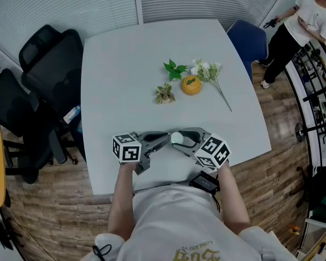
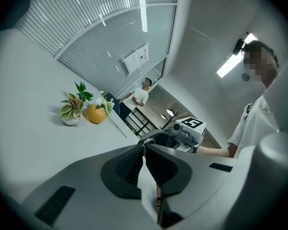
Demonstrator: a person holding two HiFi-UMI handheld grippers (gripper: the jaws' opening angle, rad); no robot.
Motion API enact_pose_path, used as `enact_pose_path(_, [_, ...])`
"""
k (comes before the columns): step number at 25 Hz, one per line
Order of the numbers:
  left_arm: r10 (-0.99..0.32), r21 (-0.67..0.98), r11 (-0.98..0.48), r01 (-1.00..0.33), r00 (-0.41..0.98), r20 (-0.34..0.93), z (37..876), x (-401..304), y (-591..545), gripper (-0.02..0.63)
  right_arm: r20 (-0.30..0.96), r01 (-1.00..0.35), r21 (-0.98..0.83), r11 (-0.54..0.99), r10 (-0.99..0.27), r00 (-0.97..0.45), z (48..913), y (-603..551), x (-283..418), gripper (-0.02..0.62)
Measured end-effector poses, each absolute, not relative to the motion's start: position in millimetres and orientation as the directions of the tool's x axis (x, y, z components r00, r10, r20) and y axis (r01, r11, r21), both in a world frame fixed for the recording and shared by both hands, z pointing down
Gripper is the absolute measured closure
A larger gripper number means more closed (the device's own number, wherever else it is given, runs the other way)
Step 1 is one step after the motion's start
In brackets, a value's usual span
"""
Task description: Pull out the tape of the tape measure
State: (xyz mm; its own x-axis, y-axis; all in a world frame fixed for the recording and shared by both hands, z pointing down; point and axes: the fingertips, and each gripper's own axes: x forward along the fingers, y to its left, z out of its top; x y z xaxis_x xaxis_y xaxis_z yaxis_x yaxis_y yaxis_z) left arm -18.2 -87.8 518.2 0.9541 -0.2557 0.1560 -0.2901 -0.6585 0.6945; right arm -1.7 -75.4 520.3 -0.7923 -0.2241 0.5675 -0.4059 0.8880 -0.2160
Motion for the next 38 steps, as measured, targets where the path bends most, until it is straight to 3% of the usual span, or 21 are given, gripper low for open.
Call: enact_pose_path(38, [-0.326,0.697,-0.605,-0.385,0.918,0.225,544.2,-53.1,-96.7,0.595,0.615,-0.432,-0.292,0.853,-0.178,-0.768,544.2,-77.1,23.8,0.368])
